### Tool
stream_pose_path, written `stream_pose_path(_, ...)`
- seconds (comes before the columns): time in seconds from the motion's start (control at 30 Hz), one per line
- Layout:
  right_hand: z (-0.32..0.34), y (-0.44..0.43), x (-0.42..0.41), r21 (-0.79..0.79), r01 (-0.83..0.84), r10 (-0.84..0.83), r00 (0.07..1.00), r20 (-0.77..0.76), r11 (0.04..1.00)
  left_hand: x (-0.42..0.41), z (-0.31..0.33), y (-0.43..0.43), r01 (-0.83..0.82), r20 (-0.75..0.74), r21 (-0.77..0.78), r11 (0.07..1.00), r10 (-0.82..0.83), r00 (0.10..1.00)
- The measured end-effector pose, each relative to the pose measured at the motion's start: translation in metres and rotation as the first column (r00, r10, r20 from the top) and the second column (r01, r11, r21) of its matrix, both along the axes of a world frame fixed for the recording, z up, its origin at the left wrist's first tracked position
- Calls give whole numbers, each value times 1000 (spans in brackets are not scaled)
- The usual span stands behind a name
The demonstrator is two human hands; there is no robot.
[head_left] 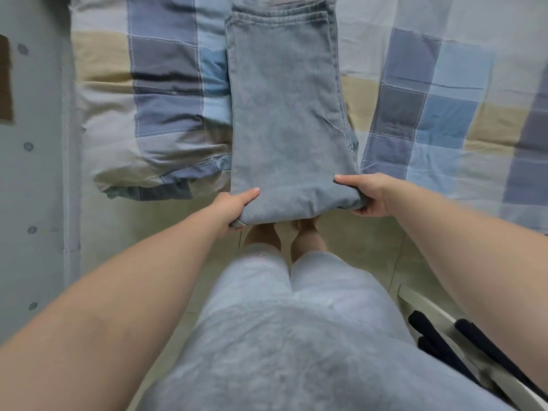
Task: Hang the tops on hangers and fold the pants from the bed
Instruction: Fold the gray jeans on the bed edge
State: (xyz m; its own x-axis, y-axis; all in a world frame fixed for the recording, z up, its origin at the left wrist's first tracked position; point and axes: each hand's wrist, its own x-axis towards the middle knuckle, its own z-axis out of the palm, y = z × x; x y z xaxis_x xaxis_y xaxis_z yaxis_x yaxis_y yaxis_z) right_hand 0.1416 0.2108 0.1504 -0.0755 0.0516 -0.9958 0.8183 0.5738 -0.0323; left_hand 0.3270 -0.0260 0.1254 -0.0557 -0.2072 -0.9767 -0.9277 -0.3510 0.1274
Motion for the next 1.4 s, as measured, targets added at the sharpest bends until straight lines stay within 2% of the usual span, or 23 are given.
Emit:
stream_pose_path(0.1, 20, 9, 22, 9, -27, 27, 1000, 14, 1000, 18, 24, 7, -26, 70, 67, 997, 22, 997)
stream_pose_path(0.23, 38, 21, 50, -33, 109, -103, 983, 154, 993, 35, 46, 11, -58, 183, 182, 981, 24, 983)
stream_pose_path(0.33, 45, 27, 59, -41, 112, -102, 976, 190, 993, 34, 55, 5, -42, 209, 223, 974, -6, 978)
stream_pose_path(0.43, 49, 25, 57, -37, 156, -152, 984, 93, 987, 20, 58, 0, -27, 148, 104, 994, 11, 989)
stream_pose_path(0.53, 48, 15, 41, -20, 250, -251, 968, -30, 968, -2, 57, -5, -195, 87, 24, 981, 192, 977)
stream_pose_path(0.73, 37, -28, -14, -49, 341, -343, 914, -218, 939, -65, 53, -31, -484, -78, -20, 875, 481, 873)
stream_pose_path(0.8, 31, -48, -41, -67, 366, -369, 883, -290, 928, -91, 51, -44, -524, -138, -23, 851, 516, 845)
stream_pose_path(1.03, 3, -123, -145, -154, 369, -397, 794, -461, 917, -194, 28, -98, -528, -327, -23, 849, 493, 807)
stream_pose_path(1.1, -12, -140, -170, -174, 317, -361, 794, -488, 932, -225, 16, -114, -473, -394, -13, 881, 431, 812)
stream_pose_path(1.17, -36, -154, -188, -173, 209, -270, 802, -533, 962, -249, -3, -123, -364, -462, -53, 930, 300, 835)
stream_pose_path(1.27, -91, -160, -190, -160, -15, -91, 766, -636, 987, -263, -54, -124, -152, -520, -300, 942, -28, 854)
stream_pose_path(1.3, -109, -159, -182, -151, -109, -15, 763, -646, 982, -259, -73, -120, 15, -471, -407, 913, -224, 853)
stream_pose_path(1.33, -127, -156, -172, -129, -239, 103, 762, -640, 962, -251, -92, -114, 258, -346, -513, 819, -473, 810)
stream_pose_path(1.37, -145, -152, -161, -81, -410, 274, 730, -626, 908, -239, -109, -107, 489, -170, -589, 643, -691, 703)
stream_pose_path(1.4, -163, -147, -147, 23, -585, 472, 630, -616, 811, -227, -126, -100, 634, -18, -626, 453, -822, 570)
